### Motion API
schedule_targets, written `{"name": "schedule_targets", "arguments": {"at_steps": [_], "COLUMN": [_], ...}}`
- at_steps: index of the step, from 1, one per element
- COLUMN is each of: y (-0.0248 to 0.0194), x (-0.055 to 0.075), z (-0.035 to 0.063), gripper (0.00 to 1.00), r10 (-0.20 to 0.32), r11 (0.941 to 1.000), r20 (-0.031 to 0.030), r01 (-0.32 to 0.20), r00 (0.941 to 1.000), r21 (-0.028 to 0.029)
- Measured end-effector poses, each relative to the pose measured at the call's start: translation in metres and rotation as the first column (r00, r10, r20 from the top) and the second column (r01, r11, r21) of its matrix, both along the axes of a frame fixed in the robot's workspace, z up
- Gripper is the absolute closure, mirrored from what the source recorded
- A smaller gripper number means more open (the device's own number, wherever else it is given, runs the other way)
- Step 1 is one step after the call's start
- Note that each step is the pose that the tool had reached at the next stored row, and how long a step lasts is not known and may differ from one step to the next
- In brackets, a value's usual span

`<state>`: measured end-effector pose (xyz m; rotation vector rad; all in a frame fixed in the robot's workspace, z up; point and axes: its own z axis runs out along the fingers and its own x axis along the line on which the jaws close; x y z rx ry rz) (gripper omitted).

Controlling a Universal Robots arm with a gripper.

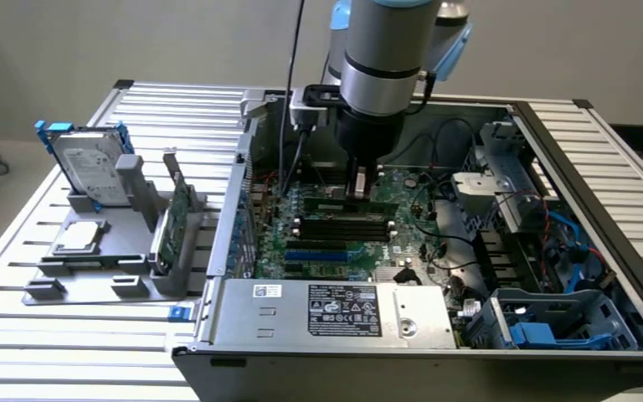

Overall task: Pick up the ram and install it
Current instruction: 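Insert the ram into the slot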

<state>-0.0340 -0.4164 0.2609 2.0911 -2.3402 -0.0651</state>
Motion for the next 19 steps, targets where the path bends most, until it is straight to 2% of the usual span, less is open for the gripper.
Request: {"name": "schedule_targets", "arguments": {"at_steps": [14,16,19], "y": [-0.0002,-0.0003,-0.0003], "x": [-0.002,-0.002,-0.002], "z": [-0.0251,-0.0254,-0.0258], "gripper": [0.86,0.86,0.86], "r10": [0.033,0.033,0.033], "r11": [0.9995,0.9994,0.9994], "r20": [0.0001,-0.0003,-0.0001], "r01": [-0.033,-0.033,-0.033], "r00": [0.9995,0.9995,0.9995], "r21": [-0.0016,-0.0047,-0.0055]}}
